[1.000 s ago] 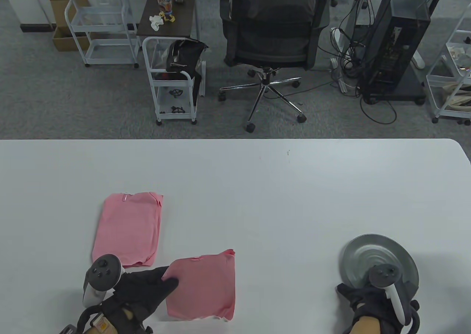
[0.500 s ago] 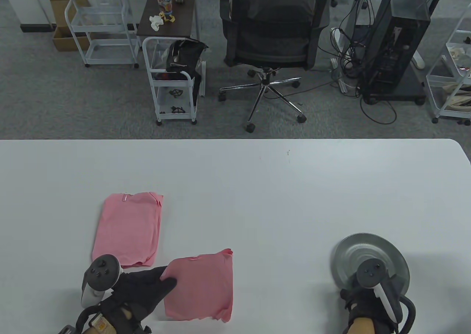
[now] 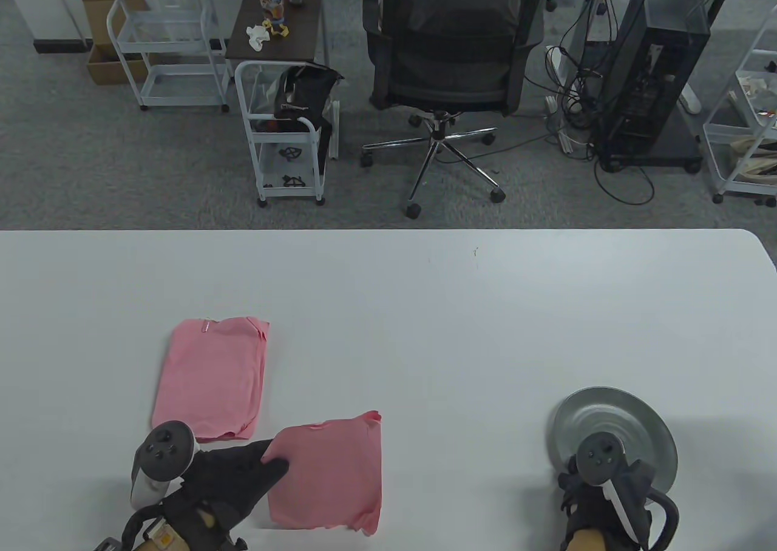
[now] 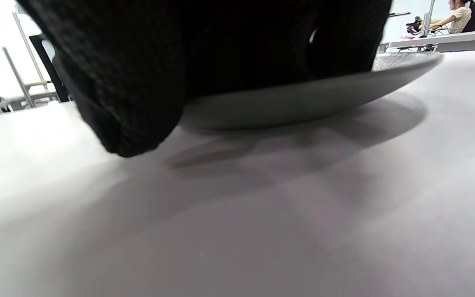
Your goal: Pinch and push to attach paper clips
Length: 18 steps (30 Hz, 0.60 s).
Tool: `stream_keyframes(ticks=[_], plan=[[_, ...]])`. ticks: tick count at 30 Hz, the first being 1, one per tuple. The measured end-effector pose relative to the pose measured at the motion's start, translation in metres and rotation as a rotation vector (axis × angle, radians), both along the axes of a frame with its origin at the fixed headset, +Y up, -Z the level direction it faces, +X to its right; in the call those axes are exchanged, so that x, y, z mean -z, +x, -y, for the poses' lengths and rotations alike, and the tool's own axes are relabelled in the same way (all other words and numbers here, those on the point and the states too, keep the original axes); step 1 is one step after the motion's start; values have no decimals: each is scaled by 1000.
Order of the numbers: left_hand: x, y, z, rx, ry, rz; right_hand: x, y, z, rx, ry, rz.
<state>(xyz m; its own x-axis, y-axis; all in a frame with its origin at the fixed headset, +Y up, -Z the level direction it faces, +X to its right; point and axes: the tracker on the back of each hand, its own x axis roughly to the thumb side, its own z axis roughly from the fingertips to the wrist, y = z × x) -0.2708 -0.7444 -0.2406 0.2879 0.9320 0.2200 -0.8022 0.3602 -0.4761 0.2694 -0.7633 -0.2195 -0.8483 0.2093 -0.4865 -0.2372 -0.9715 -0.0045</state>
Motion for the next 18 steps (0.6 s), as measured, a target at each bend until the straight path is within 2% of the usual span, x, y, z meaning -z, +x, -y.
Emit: stream_keyframes(ticks=[3, 15, 18], plan=[[2, -3, 3, -7, -17, -7, -2, 4, 2, 31, 49, 1], [8, -6, 7, -22, -59, -65, -3, 13, 0, 124, 47, 23], [12, -7, 3, -15, -52, -121, -4, 11, -11, 190, 140, 4]])
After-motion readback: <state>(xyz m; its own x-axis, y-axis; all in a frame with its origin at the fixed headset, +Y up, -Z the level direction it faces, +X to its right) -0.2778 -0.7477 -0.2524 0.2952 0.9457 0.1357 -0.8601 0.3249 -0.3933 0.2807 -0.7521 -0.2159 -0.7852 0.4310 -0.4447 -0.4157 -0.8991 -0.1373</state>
